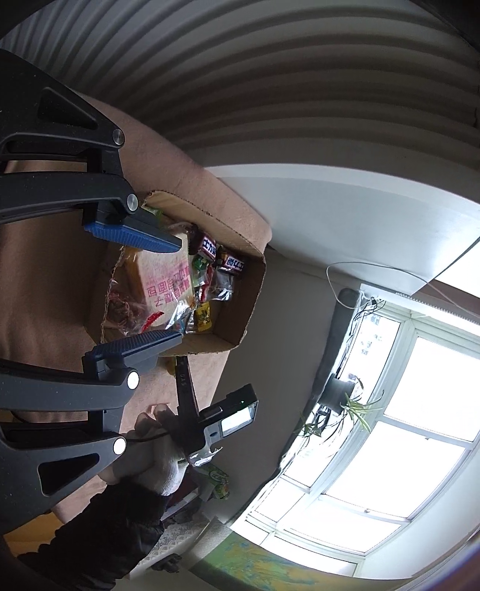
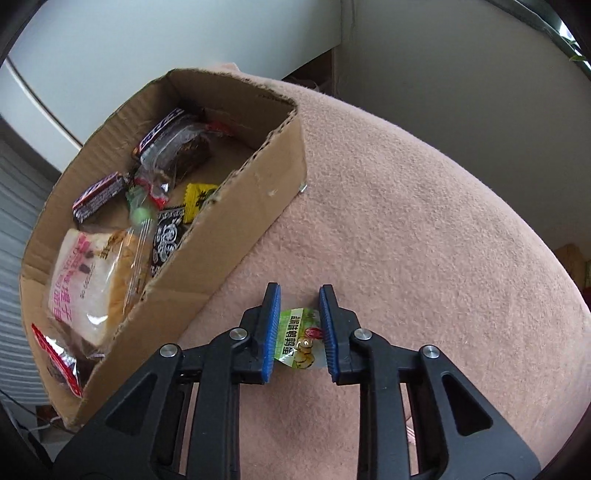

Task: Organize snacks
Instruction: 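Withdraw both open grippers from the box toward the remaining snacks, then grasp the pink candy with the left gripper while the right gripper grasps the green pouch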

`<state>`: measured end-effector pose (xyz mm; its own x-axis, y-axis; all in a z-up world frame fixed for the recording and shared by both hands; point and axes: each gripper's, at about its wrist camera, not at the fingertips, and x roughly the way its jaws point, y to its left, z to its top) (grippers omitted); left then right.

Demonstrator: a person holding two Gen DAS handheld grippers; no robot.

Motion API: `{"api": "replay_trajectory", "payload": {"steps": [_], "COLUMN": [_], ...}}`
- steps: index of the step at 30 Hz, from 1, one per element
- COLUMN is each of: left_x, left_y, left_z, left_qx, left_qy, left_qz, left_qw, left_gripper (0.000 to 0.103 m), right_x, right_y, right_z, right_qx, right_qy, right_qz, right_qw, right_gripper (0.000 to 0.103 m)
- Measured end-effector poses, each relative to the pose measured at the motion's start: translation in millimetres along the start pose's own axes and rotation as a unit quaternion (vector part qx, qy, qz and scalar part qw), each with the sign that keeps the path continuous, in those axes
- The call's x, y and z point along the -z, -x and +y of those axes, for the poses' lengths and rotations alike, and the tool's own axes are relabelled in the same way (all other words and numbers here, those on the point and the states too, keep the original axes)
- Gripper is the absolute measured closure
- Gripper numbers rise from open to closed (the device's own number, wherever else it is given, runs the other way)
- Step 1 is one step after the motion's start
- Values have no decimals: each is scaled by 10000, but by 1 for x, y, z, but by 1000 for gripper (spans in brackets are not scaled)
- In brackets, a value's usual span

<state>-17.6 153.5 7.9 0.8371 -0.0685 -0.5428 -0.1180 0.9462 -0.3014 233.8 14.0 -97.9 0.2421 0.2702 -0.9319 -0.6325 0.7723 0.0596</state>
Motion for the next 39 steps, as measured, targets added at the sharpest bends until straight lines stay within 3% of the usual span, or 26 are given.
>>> {"api": "replay_trajectory", "payload": {"steps": [4, 9, 14, 22, 26, 27, 29, 30, 31, 35, 39], "left_x": [1, 4, 7, 19, 29, 31, 35, 37, 38, 42, 45], "left_y": [-4, -6, -12, -42, -66, -72, -86, -94, -102, -137, -177], "left_z": [-5, -18, -44, -90, -120, -128, -143, -149, -155, -172, -186], "left_qx": [83, 214, 398, 727, 885, 924, 983, 1006, 1021, 987, 934], "left_qy": [25, -54, -248, -508, -728, -796, -937, -986, -1028, -1136, -1225], "left_qz": [55, 102, 200, 541, 774, 824, 921, 977, 1034, 1258, 1555], "left_qw": [9999, 9997, 9987, 9946, 9904, 9891, 9865, 9852, 9840, 9806, 9758], "left_gripper": [61, 61, 61, 61, 61, 61, 61, 61, 61, 61, 61], "right_x": [30, 79, 128, 166, 179, 184, 196, 197, 203, 222, 203], "right_y": [8, 26, 45, 70, 92, 98, 109, 110, 112, 110, 91], "right_z": [11, 6, -12, -77, -101, -105, -114, -119, -122, -106, -108], "right_qx": [207, 294, 761, 935, 580, 458, 270, 237, 188, 65, -81], "right_qy": [530, 767, 969, 92, -515, -672, -931, -1019, -1078, -1102, -1093], "right_qz": [112, 60, -142, -392, -728, -856, -1123, -1209, -1276, -1376, -1421], "right_qw": [9983, 9966, 9923, 9948, 9943, 9930, 9889, 9871, 9858, 9843, 9838], "right_gripper": [81, 81, 81, 81, 80, 78, 64, 50, 43, 43, 43]}}
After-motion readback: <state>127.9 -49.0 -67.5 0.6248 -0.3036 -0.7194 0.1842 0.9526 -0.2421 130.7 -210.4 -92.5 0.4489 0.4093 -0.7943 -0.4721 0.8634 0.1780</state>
